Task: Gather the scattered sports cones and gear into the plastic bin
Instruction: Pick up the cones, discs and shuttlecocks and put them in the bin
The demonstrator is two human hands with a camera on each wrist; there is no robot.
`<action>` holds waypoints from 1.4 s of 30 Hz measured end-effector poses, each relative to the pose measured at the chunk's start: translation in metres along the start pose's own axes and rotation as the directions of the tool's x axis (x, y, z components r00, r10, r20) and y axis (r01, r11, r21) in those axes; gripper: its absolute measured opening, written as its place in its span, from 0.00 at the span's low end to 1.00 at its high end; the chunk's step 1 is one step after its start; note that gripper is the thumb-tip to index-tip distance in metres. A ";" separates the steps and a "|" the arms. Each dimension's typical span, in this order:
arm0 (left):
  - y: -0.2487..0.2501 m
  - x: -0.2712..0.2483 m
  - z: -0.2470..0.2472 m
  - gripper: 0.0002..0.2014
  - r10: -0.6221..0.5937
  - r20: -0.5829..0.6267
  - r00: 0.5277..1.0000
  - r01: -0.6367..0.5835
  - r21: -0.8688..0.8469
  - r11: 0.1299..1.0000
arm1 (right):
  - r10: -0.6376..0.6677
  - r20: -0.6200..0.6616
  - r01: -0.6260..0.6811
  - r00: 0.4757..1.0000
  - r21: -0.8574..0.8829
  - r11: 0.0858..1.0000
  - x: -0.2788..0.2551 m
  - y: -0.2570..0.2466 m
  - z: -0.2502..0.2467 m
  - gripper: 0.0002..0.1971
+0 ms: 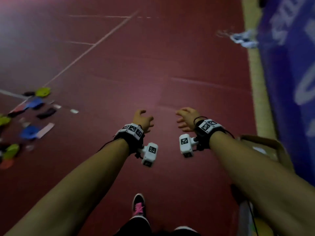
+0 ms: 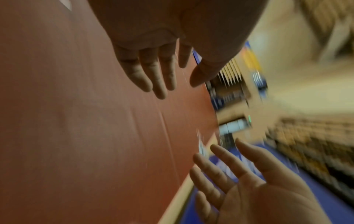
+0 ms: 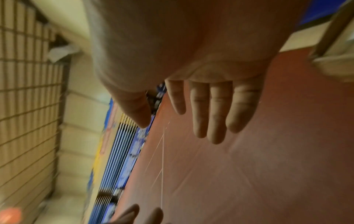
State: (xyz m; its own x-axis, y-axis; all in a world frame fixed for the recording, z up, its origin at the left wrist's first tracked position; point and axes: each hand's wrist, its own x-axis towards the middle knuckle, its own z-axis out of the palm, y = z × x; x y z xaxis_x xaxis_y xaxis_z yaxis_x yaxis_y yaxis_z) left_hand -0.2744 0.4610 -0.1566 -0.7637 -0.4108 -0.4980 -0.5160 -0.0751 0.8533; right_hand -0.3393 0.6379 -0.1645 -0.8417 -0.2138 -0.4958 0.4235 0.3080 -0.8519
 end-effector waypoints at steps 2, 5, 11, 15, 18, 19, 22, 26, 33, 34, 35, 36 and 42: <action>-0.004 0.010 -0.063 0.24 0.003 -0.104 0.995 -0.012 -0.086 0.996 | -0.030 0.106 0.036 0.994 -0.053 0.998 0.009 -0.028 0.065 0.17; -0.022 0.027 -0.167 0.23 -0.017 -0.260 0.965 -0.035 -0.195 0.980 | -0.051 0.265 0.088 0.963 -0.130 0.988 0.016 -0.063 0.183 0.19; -0.051 0.055 -0.379 0.21 -0.060 -0.453 0.889 -0.081 -0.286 0.955 | -0.081 0.485 0.210 0.871 -0.218 0.953 0.011 -0.120 0.422 0.16; -0.068 0.056 -0.538 0.21 -0.108 -0.573 0.812 -0.106 -0.328 0.939 | -0.069 0.579 0.246 0.812 -0.233 0.941 0.002 -0.150 0.584 0.19; -0.085 0.052 -0.639 0.16 -0.156 -0.647 0.746 -0.147 -0.389 0.909 | -0.038 0.654 0.250 0.755 -0.235 0.939 -0.009 -0.165 0.685 0.19; -0.091 0.050 -0.669 0.13 -0.179 -0.667 0.724 -0.159 -0.413 0.897 | -0.025 0.679 0.251 0.733 -0.236 0.939 -0.013 -0.169 0.719 0.19; -0.118 0.051 -0.749 0.14 -0.253 -0.708 0.659 -0.174 -0.471 0.865 | 0.010 0.733 0.237 0.680 -0.232 0.943 -0.021 -0.179 0.818 0.17; -0.151 0.065 -0.840 0.20 -0.364 -0.726 0.584 -0.204 -0.565 0.800 | 0.083 0.777 0.211 0.624 -0.270 0.940 -0.020 -0.182 0.929 0.17; -0.176 0.086 -1.046 0.20 -0.452 -0.791 0.413 -0.290 -0.584 0.758 | 0.145 0.851 0.260 0.505 -0.310 0.914 -0.010 -0.222 1.171 0.11; -0.177 0.083 -1.072 0.20 -0.461 -0.798 0.388 -0.294 -0.582 0.759 | 0.156 0.860 0.266 0.485 -0.315 0.911 -0.012 -0.230 1.203 0.12; -0.176 0.080 -1.103 0.20 -0.469 -0.809 0.354 -0.300 -0.573 0.762 | 0.169 0.874 0.275 0.456 -0.319 0.907 -0.018 -0.239 1.239 0.14; -0.177 0.075 -1.135 0.20 -0.477 -0.821 0.312 -0.310 -0.563 0.766 | 0.178 0.885 0.290 0.431 -0.323 0.901 -0.027 -0.248 1.280 0.16; -0.208 0.053 -1.277 0.19 -0.566 -0.806 0.173 -0.334 -0.588 0.736 | 0.255 0.924 0.450 0.286 -0.364 0.815 -0.076 -0.261 1.449 0.11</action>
State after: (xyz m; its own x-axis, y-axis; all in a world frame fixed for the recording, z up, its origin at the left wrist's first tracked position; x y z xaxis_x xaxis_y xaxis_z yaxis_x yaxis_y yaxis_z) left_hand 0.2876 -0.7052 -0.1625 0.4721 -0.7614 -0.4443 0.1038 -0.4525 0.8857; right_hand 0.0993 -0.7693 -0.1486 0.1762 -0.8391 -0.5147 -0.1559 0.4925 -0.8562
